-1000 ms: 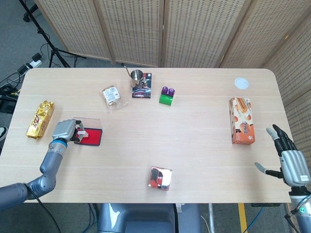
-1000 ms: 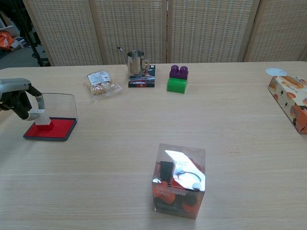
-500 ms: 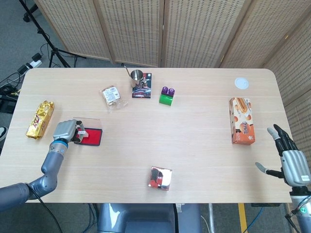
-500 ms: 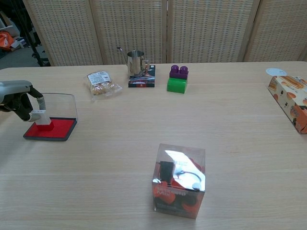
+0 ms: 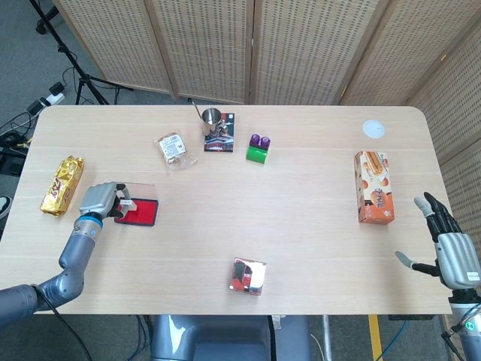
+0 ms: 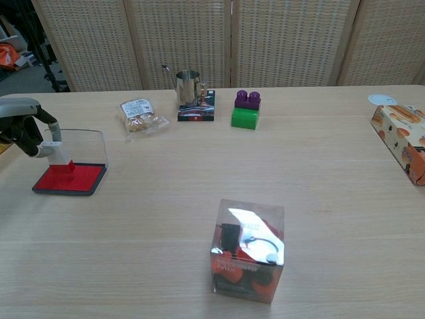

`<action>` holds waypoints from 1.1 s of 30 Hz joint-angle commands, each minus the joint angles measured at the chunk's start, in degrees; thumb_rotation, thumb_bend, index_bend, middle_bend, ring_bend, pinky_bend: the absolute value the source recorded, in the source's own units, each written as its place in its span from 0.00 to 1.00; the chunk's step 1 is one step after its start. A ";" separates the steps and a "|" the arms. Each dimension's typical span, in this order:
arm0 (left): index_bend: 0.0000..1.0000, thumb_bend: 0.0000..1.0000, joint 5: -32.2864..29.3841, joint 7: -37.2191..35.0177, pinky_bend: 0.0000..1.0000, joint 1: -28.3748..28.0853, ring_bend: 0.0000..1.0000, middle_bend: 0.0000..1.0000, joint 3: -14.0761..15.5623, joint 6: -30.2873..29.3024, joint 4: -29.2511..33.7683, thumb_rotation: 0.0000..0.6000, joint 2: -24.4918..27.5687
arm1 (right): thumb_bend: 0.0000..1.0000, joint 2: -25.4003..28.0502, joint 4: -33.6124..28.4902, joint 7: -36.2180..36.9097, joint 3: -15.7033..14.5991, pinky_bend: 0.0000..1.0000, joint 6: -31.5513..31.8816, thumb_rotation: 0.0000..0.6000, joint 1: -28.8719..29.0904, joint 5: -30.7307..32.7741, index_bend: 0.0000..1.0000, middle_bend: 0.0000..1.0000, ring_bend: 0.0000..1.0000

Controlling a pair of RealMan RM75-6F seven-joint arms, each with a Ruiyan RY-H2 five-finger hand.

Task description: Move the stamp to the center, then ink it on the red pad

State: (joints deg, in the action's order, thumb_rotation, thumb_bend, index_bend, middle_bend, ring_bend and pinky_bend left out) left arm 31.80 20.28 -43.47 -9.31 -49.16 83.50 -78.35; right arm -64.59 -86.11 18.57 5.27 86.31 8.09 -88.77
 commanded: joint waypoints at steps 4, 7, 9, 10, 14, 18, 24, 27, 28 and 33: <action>0.64 0.43 5.82 -2.56 0.96 1.74 1.00 1.00 -0.75 -2.00 6.53 1.00 5.16 | 0.00 0.00 -0.14 -0.19 -0.08 0.15 -0.02 1.00 0.00 -0.14 0.00 0.00 0.00; 0.64 0.43 8.74 -2.24 0.96 2.17 1.00 1.00 0.10 -3.14 7.53 1.00 5.23 | 0.00 -0.02 -0.27 -0.38 -0.15 0.15 -0.09 1.00 0.02 -0.22 0.00 0.00 0.00; 0.64 0.43 10.15 -1.91 0.96 2.21 1.00 1.00 0.54 -3.77 7.48 1.00 4.45 | 0.00 -0.05 -0.32 -0.57 -0.20 0.15 -0.09 1.00 0.02 -0.28 0.00 0.00 0.00; 0.64 0.43 10.46 -1.81 0.96 2.17 1.00 1.00 0.63 -3.91 7.38 1.00 4.08 | 0.00 -0.06 -0.34 -0.61 -0.22 0.15 -0.09 1.00 0.02 -0.31 0.00 0.00 0.00; 0.64 0.43 10.97 -1.42 0.96 1.59 1.00 1.00 0.66 -3.93 6.66 1.00 1.94 | 0.00 -0.08 -0.36 -0.75 -0.26 0.15 -0.02 1.00 -0.01 -0.39 0.00 0.00 0.00; 0.64 0.43 10.61 -0.18 0.96 0.45 1.00 1.00 0.62 -3.57 5.80 1.00 -0.51 | 0.00 -0.09 -0.23 -0.73 -0.21 0.15 -0.23 1.00 0.04 -0.17 0.00 0.00 0.00; 0.64 0.42 6.01 4.12 0.96 -2.23 1.00 1.00 -0.39 -4.89 4.26 1.00 -5.20 | 0.00 0.09 0.19 0.08 0.04 0.15 -0.77 1.00 0.16 0.53 0.00 0.00 0.00; 0.64 0.42 3.75 5.90 0.96 -3.17 1.00 1.00 -0.74 -5.58 3.27 1.00 -6.88 | 0.00 0.18 0.25 0.46 0.04 0.15 -0.72 1.00 0.13 0.47 0.00 0.00 0.00; 0.64 0.42 3.15 6.46 0.96 -3.43 1.00 1.00 -0.81 -5.80 2.99 1.00 -7.30 | 0.00 0.20 0.25 0.56 0.02 0.15 -0.75 1.00 0.14 0.43 0.00 0.00 0.00; 0.64 0.42 1.47 9.07 0.96 -4.43 1.00 1.00 -0.85 -7.32 1.62 1.00 -9.35 | 0.00 0.34 0.28 0.98 0.02 0.15 -0.91 1.00 0.20 0.44 0.00 0.00 0.00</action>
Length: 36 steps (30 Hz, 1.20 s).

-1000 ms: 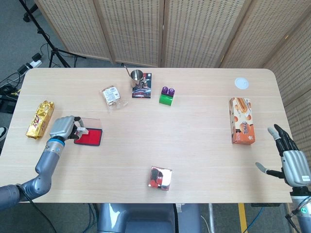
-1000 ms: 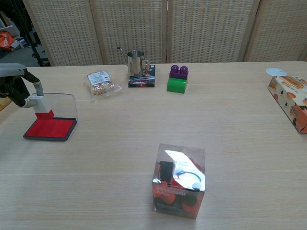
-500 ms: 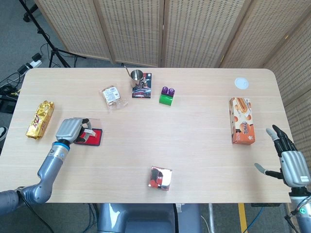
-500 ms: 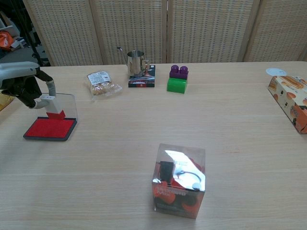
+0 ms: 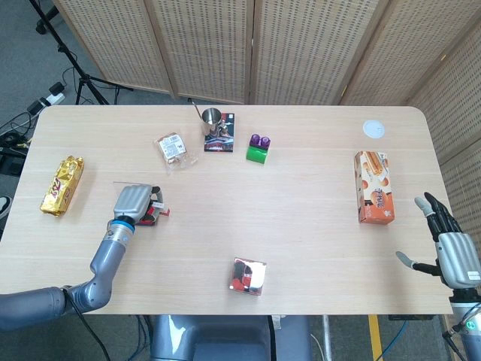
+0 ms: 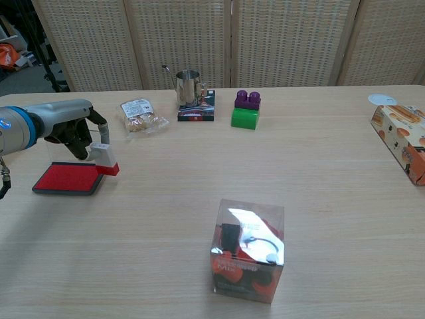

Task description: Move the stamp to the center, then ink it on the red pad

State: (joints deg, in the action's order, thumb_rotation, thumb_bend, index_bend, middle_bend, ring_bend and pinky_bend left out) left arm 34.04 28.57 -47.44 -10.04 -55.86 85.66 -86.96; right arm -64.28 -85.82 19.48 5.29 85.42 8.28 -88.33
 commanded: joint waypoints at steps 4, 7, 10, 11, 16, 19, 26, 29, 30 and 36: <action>0.64 0.42 -2.24 1.82 0.96 -0.80 1.00 1.00 -0.47 -1.16 -0.74 1.00 -1.34 | 0.00 0.14 0.00 0.37 0.02 0.15 -0.04 1.00 0.00 0.04 0.00 0.00 0.00; 0.64 0.42 -3.59 2.92 0.96 -1.28 1.00 1.00 -0.73 -1.44 -1.39 1.00 -2.15 | 0.00 0.23 -0.10 0.44 -0.03 0.15 0.19 1.00 -0.06 -0.20 0.00 0.00 0.00; 0.64 0.42 -4.21 3.59 0.96 -1.61 1.00 1.00 -0.86 -1.54 -2.02 1.00 -3.01 | 0.00 0.26 -0.14 0.43 -0.04 0.15 0.07 1.00 -0.04 -0.13 0.00 0.00 0.00; 0.64 0.42 -4.32 3.72 0.96 -1.67 1.00 1.00 -0.89 -1.56 -2.18 1.00 -3.22 | 0.00 0.27 -0.14 0.45 -0.02 0.15 0.00 1.00 -0.02 -0.08 0.00 0.00 0.00; 0.63 0.42 -4.57 4.50 0.96 -1.88 1.00 1.00 -0.70 -1.82 -3.11 1.00 -4.53 | 0.00 0.33 -0.08 0.66 0.03 0.15 -0.10 1.00 0.01 0.05 0.00 0.00 0.00; 0.62 0.42 -4.75 4.91 0.96 -1.97 1.00 1.00 -0.70 -1.97 -3.55 1.00 -5.19 | 0.00 0.38 -0.07 0.80 0.04 0.15 -0.08 1.00 -0.01 0.06 0.00 0.00 0.00; 0.53 0.41 -5.24 5.96 0.96 -2.03 1.00 1.00 -0.72 -2.40 -3.86 1.00 -5.78 | 0.00 0.47 -0.04 1.11 0.10 0.15 -0.03 1.00 -0.05 0.14 0.00 0.00 0.00; 0.53 0.40 -5.50 6.22 0.96 -1.97 1.00 1.00 -0.69 -2.29 -3.94 1.00 -5.88 | 0.00 0.49 -0.05 1.15 0.08 0.15 -0.06 1.00 -0.03 0.10 0.00 0.00 0.00; 0.53 0.40 -5.57 6.35 0.96 -1.94 1.00 1.00 -0.68 -2.27 -4.01 1.00 -5.93 | 0.00 0.50 -0.08 1.13 0.07 0.15 -0.06 1.00 -0.04 0.08 0.00 0.00 0.00; 0.47 0.39 -5.78 6.41 0.96 -1.71 1.00 1.00 -0.84 -2.03 -4.19 1.00 -5.98 | 0.00 0.44 -0.10 0.98 0.03 0.15 -0.15 1.00 0.00 0.07 0.00 0.00 0.00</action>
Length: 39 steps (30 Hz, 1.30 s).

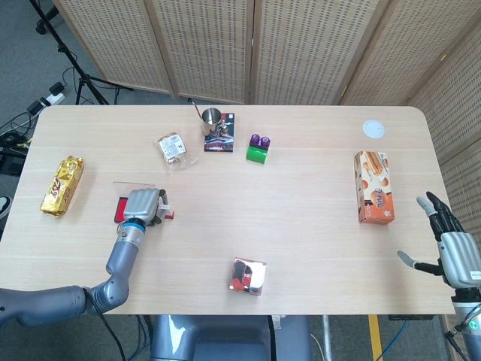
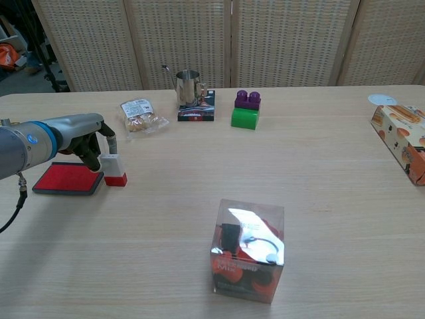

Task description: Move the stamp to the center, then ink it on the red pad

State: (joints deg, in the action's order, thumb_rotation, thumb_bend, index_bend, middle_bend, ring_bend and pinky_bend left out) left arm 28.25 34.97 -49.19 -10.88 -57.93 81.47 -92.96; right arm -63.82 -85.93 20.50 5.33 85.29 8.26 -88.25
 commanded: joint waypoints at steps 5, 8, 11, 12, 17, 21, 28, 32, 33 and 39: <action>0.43 0.39 -0.01 0.10 0.96 0.20 1.00 1.00 0.07 0.31 -0.03 1.00 0.03 | 0.00 -0.10 -0.06 -0.25 0.02 0.15 0.01 1.00 0.02 0.01 0.00 0.00 0.00; 0.39 0.38 0.18 0.15 0.96 0.34 1.00 1.00 0.22 0.52 0.04 1.00 0.12 | 0.00 -0.11 -0.07 -0.20 0.04 0.15 0.05 1.00 0.01 0.03 0.00 0.00 0.00; 0.36 0.37 0.22 0.23 0.96 0.42 1.00 1.00 0.29 0.74 0.44 1.00 0.43 | 0.00 -0.12 -0.06 -0.14 0.06 0.15 0.09 1.00 -0.03 0.06 0.00 0.00 0.00; 0.36 0.37 0.19 0.28 0.96 0.45 1.00 1.00 0.32 0.79 0.63 1.00 0.56 | 0.00 -0.13 -0.07 -0.14 0.07 0.15 0.11 1.00 -0.03 0.07 0.00 0.00 0.00; 0.36 0.37 0.30 0.40 0.96 0.69 1.00 1.00 0.32 0.51 2.09 1.00 1.70 | 0.00 -0.10 -0.14 -0.12 0.07 0.15 0.20 1.00 -0.07 0.03 0.00 0.00 0.00; 0.35 0.37 1.18 -0.01 0.96 0.98 1.00 1.00 0.12 -0.10 3.78 1.00 2.83 | 0.00 -0.06 -0.21 -0.05 0.03 0.15 0.32 1.00 -0.12 -0.10 0.00 0.00 0.00; 0.33 0.36 6.31 -1.55 0.96 2.41 1.00 0.99 -0.13 -3.07 11.41 1.00 7.76 | 0.00 -0.03 -0.35 -0.24 -0.13 0.15 0.49 1.00 -0.19 -0.42 0.00 0.00 0.00; 0.27 0.25 18.63 -5.08 0.94 5.64 0.90 0.80 1.05 -9.08 16.95 1.00 12.28 | 0.00 -0.05 -0.38 -0.52 -0.23 0.15 0.62 1.00 -0.23 -0.64 0.00 0.00 0.00; 0.23 0.20 21.55 -5.88 0.93 6.56 0.80 0.67 1.54 -10.72 17.86 1.00 13.25 | 0.00 -0.08 -0.41 -0.61 -0.24 0.15 0.64 1.00 -0.24 -0.66 0.00 0.00 0.00; 0.01 0.05 32.30 -11.72 0.41 12.76 0.17 0.01 4.11 -17.13 23.35 1.00 21.46 | 0.00 -0.05 -1.08 -1.25 -0.34 0.15 1.37 1.00 -0.51 -1.10 0.00 0.00 0.00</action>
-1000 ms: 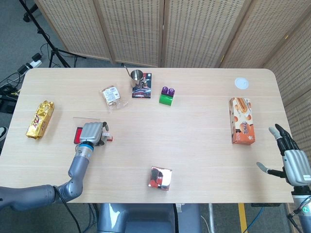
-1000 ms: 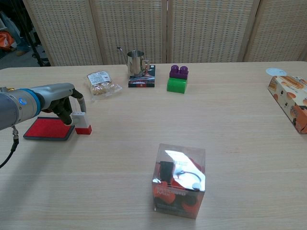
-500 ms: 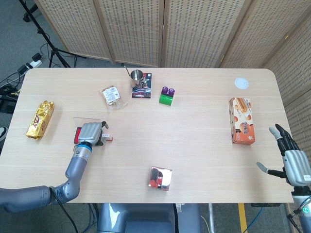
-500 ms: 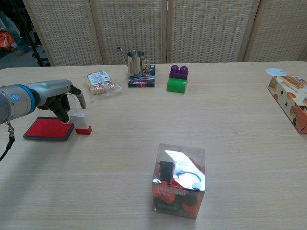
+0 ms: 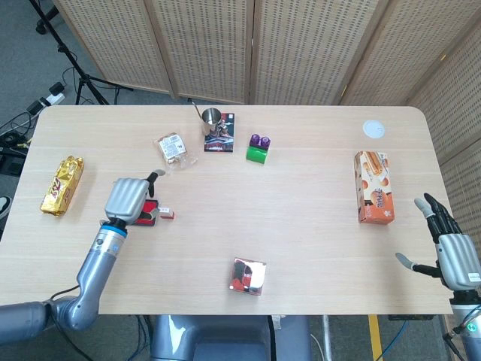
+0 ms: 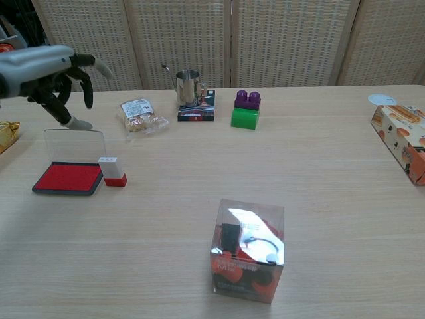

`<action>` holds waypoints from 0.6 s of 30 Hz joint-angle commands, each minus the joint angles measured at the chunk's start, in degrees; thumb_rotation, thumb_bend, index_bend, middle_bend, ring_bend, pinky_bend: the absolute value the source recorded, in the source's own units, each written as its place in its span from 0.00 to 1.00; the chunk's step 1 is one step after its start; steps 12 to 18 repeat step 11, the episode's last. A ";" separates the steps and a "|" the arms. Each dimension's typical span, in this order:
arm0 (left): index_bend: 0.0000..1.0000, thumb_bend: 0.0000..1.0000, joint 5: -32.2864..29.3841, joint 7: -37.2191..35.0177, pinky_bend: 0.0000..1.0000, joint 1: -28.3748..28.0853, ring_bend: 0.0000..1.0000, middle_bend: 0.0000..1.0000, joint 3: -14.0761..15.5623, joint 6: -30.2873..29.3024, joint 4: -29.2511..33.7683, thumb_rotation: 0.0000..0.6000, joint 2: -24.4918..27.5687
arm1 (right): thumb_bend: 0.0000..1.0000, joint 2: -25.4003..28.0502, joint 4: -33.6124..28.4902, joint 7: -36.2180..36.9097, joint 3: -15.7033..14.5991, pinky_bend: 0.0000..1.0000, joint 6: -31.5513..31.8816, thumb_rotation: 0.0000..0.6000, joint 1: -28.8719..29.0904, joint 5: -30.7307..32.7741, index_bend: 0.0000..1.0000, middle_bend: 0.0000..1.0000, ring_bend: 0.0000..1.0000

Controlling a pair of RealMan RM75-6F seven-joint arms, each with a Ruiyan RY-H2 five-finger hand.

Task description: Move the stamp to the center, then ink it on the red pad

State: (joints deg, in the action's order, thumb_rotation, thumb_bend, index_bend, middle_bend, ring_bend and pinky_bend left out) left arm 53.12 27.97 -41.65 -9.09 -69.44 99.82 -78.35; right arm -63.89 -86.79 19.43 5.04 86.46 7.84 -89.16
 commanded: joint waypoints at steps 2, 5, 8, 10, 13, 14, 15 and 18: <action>0.00 0.03 9.77 -6.65 0.26 7.81 0.04 0.00 3.41 -7.72 6.03 1.00 9.91 | 0.00 0.01 -0.56 -0.69 -0.10 0.15 0.66 1.00 -0.20 -0.56 0.00 0.00 0.00; 0.00 0.01 12.97 -9.46 0.07 11.53 0.00 0.00 4.91 -11.24 5.29 1.00 12.49 | 0.00 -0.16 -0.96 -1.58 -0.13 0.15 1.66 1.00 -0.49 -1.13 0.00 0.00 0.00; 0.00 0.01 15.72 -12.40 0.00 16.01 0.00 0.00 6.28 -16.17 2.43 1.00 12.72 | 0.00 -0.46 -1.10 -3.30 -0.17 0.13 2.85 1.00 -0.87 -1.78 0.00 0.00 0.00; 0.00 0.01 17.50 -15.97 0.00 19.21 0.00 0.00 7.32 -19.01 -0.07 1.00 12.11 | 0.00 -0.68 -1.13 -4.86 -0.19 0.10 3.64 1.00 -1.16 -2.15 0.00 0.00 0.00; 0.00 0.01 18.04 -17.38 0.00 20.40 0.00 0.00 7.69 -19.89 -1.15 1.00 11.81 | 0.00 -0.76 -1.15 -5.37 -0.20 0.09 3.90 1.00 -1.29 -2.20 0.00 0.00 0.00; 0.00 0.01 18.04 -17.38 0.00 20.40 0.00 0.00 7.69 -19.89 -1.15 1.00 11.81 | 0.00 -0.76 -1.15 -5.37 -0.20 0.09 3.90 1.00 -1.29 -2.20 0.00 0.00 0.00; 0.00 0.01 18.04 -17.38 0.00 20.40 0.00 0.00 7.69 -19.89 -1.15 1.00 11.81 | 0.00 -0.76 -1.15 -5.37 -0.20 0.09 3.90 1.00 -1.29 -2.20 0.00 0.00 0.00; 0.00 0.01 18.04 -17.38 0.00 20.40 0.00 0.00 7.69 -19.89 -1.15 1.00 11.81 | 0.00 -0.76 -1.15 -5.37 -0.20 0.09 3.90 1.00 -1.29 -2.20 0.00 0.00 0.00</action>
